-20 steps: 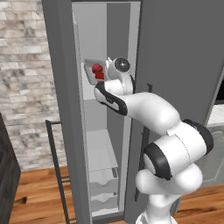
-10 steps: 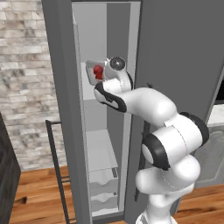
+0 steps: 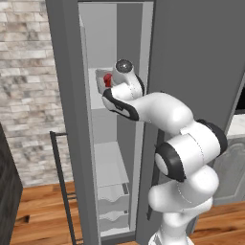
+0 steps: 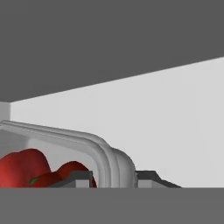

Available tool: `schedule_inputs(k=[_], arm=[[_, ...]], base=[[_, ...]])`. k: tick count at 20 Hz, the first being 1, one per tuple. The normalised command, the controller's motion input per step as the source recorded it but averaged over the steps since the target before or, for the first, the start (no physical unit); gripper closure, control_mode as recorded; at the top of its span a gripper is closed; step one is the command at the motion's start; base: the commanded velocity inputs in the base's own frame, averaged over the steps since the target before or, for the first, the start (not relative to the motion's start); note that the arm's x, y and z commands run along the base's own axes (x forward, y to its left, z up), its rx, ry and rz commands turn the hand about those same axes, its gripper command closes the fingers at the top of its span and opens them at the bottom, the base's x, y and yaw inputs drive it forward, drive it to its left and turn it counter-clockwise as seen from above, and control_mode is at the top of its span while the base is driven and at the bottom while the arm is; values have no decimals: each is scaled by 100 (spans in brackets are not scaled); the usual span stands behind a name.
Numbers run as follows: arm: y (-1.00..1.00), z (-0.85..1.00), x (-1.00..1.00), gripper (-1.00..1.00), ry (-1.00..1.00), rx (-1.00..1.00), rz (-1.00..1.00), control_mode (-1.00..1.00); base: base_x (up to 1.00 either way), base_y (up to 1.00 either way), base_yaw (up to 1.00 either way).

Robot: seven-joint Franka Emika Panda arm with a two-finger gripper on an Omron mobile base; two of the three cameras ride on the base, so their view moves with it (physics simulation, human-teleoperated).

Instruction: Take the bell pepper and bell pepper out of the freezer and place them in the tupperware container on the counter. Then put the tupperware containing the vegetables back in the freezer.

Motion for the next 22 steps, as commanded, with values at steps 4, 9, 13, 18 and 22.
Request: schedule_inputs(k=[4, 9, 13, 18, 22], arm=[[7, -23, 14, -100, 0, 0, -5, -100], [0, -4, 1, -100, 0, 0, -3, -100], [0, 0, -7, -100, -3, 0, 0, -100], [-3, 4, -29, -100, -7, 0, 0, -100], [-19, 9, -60, -100, -11, 0, 0, -100]], base=[[0, 0, 0], [0, 0, 0], [0, 0, 0], [0, 0, 0], [0, 0, 0]])
